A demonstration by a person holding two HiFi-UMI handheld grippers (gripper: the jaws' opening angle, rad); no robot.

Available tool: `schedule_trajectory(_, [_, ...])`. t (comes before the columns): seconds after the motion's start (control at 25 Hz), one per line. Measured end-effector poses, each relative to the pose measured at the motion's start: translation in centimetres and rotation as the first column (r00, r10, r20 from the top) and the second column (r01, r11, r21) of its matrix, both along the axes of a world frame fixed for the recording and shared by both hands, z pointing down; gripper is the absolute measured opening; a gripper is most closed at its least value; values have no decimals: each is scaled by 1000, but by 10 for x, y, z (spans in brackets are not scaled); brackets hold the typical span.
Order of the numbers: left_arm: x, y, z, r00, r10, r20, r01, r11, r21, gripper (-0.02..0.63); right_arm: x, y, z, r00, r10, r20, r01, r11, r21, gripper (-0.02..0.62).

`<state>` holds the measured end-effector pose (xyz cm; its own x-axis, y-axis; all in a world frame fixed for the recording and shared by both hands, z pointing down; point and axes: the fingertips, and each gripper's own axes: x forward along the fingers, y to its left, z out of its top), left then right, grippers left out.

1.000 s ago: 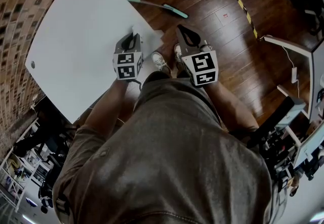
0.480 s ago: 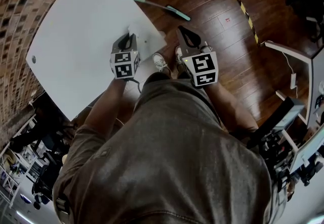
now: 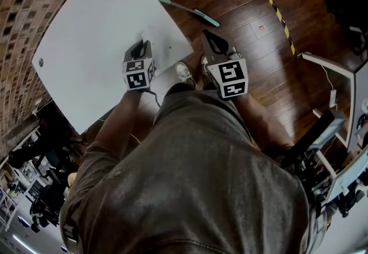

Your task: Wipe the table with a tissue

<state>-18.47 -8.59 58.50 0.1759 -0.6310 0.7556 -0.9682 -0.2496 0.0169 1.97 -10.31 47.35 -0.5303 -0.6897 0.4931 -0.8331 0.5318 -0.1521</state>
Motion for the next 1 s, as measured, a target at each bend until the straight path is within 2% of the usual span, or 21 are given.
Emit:
schedule_trajectory(0.16, [6, 6, -7, 1000, 0, -31, 1, 1000, 8, 48, 0, 0, -4, 1000, -2, 0, 2, 1000, 9, 15])
schedule_trajectory(0.76, [20, 45, -14, 998, 9, -62, -8, 1000, 17, 48, -15, 28, -1, 999, -28, 17, 28, 1000, 5, 15])
schedule_trajectory(1.0, [16, 54, -3, 998, 1, -58, -2, 1000, -19, 48, -17, 33, -2, 999, -30, 17, 30, 1000, 6, 14])
